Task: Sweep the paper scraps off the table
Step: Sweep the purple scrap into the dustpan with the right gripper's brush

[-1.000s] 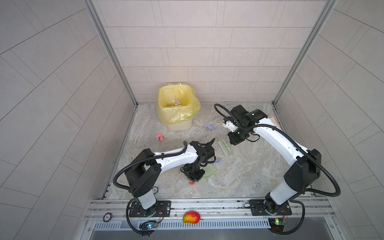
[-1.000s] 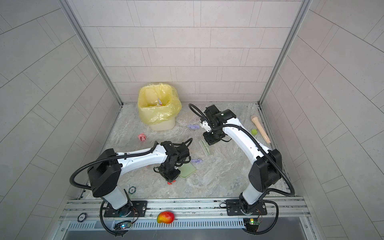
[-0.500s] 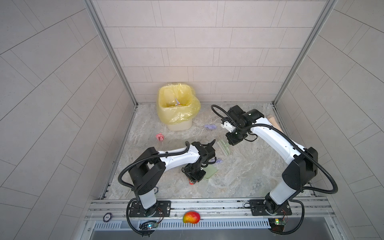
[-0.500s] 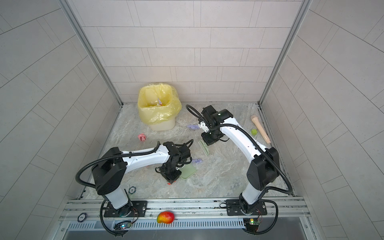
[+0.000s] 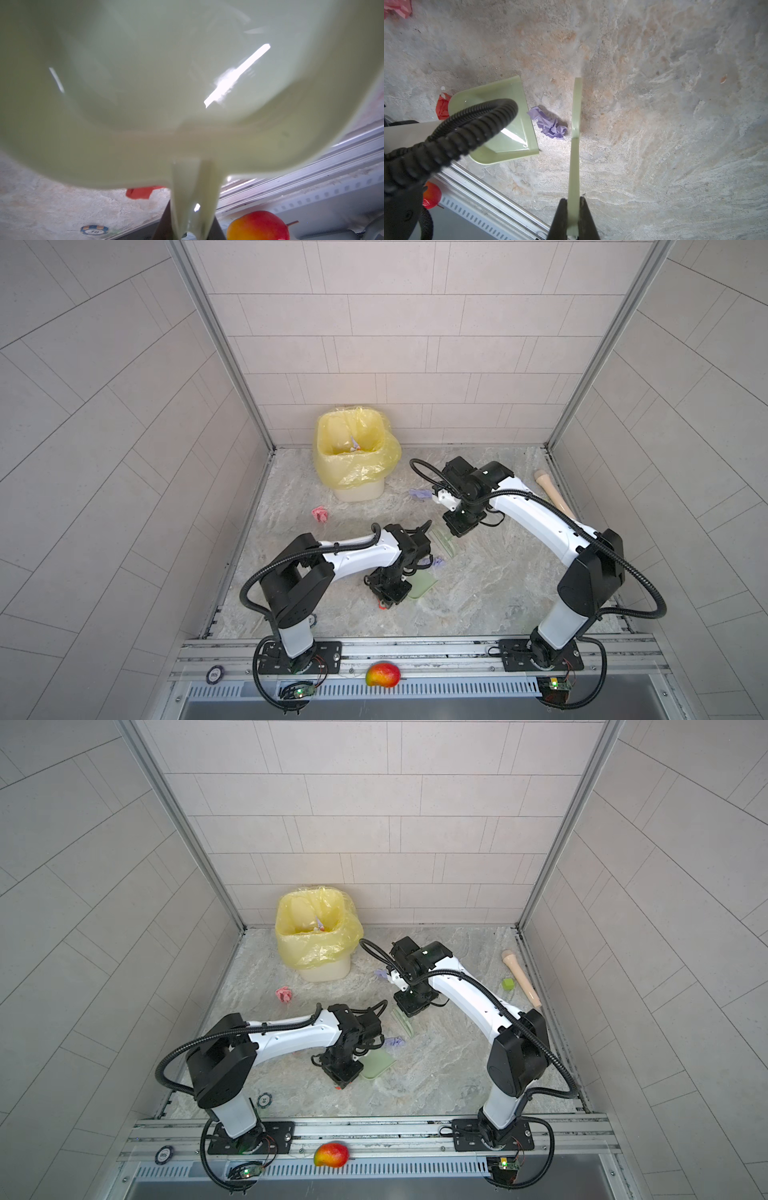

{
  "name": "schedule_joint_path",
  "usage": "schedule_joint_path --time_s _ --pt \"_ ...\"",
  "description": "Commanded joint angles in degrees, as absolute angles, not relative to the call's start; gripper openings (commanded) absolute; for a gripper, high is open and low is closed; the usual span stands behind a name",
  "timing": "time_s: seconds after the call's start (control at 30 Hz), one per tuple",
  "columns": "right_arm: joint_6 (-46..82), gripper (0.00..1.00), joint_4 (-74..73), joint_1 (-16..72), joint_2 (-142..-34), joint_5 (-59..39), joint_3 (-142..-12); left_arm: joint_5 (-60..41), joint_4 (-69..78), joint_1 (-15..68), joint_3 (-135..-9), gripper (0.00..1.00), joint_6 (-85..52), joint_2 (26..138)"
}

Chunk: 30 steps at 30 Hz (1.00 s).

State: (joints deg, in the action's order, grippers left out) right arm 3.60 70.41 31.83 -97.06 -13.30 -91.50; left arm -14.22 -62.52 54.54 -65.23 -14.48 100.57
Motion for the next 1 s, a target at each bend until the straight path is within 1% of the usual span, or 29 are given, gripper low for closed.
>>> schedule_joint_path --time_s 0.0,0.43,0.67,0.77,0.97 --pt "5.62 0.00 72.03 33.17 -96.86 -14.18 -92.49 -14.52 -62.84 54.67 -64.55 0.00 -14.19 101.17" --pt "8.53 0.00 69.43 35.07 -93.66 -26.68 -89.06 -14.66 -62.79 54.62 -64.37 0.00 -14.36 101.34" --pt "8.57 0.00 69.52 35.18 -91.77 -30.07 -87.46 -14.67 -62.75 54.65 -64.25 0.00 -14.59 101.24" --pt "8.29 0.00 70.40 35.23 -91.32 -29.42 -87.27 -14.56 -62.82 54.55 -64.20 0.00 -14.68 101.03" --pt "7.57 0.00 72.77 33.81 -90.79 -22.94 -88.41 -14.42 -62.75 54.54 -64.10 0.00 -14.94 100.84"
